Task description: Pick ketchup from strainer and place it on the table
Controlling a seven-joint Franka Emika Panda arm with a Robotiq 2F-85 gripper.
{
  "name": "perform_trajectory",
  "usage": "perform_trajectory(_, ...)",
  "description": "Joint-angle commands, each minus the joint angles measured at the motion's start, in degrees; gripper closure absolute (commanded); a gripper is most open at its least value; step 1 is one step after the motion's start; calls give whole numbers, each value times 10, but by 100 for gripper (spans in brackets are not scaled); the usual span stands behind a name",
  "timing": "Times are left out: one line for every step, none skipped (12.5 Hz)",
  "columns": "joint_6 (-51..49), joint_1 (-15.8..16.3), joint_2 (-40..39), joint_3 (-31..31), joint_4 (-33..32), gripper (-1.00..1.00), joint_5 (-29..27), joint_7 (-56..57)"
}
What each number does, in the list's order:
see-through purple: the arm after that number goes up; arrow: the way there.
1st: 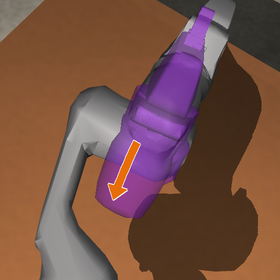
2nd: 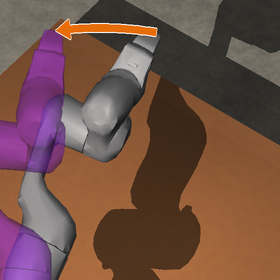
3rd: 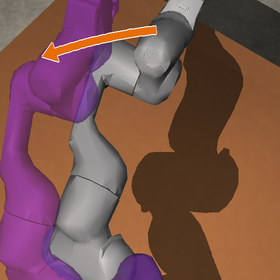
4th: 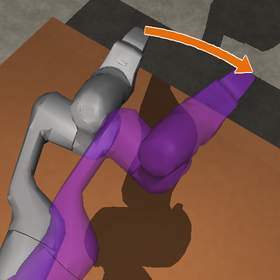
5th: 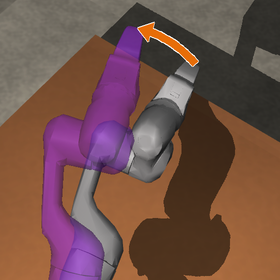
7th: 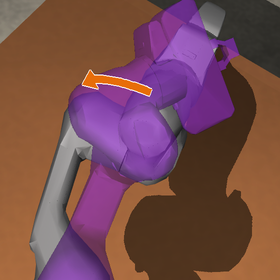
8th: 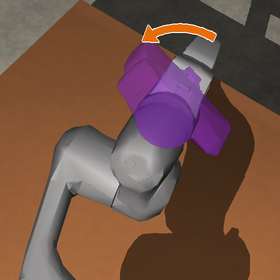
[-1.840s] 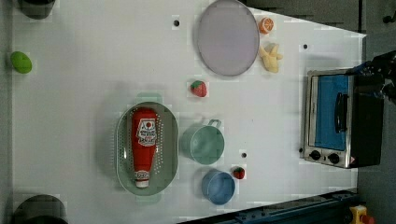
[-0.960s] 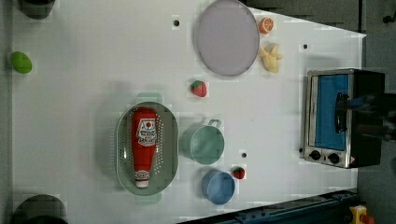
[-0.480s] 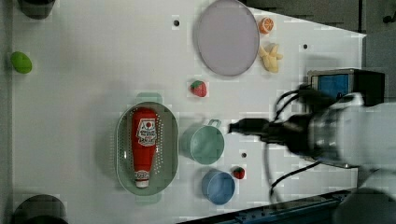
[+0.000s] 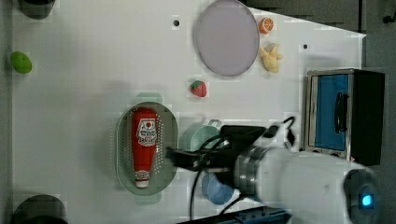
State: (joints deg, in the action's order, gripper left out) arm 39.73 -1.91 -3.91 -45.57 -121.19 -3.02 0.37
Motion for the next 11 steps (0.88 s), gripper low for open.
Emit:
perform_trajectory(99,-4,-61,14,-45,-100,43,-37)
perform_trajectory(126,-3,-82,15,-54,-100,72,-56)
perform_trajectory(145,-2,-104,17,-58,-100,99,-85)
perform_trajectory(156,-1,-130,18,-59,-100,127,-112)
perform_trajectory(165,0,-155,18,-58,-100,153,-134)
perform_trajectory(177,1,-180,19,-57,-100,179,-153)
perform_trajectory(190,1,-203,21,-56,-100,204,-166)
perform_trajectory(204,2,-226,23,-55,-100,232,-172)
perform_trajectory(212,3,-246,27,-51,-100,259,-178)
perform_trajectory(215,6,-264,32,-44,-100,284,-189)
perform_trajectory(216,11,-280,37,-36,-100,308,-206)
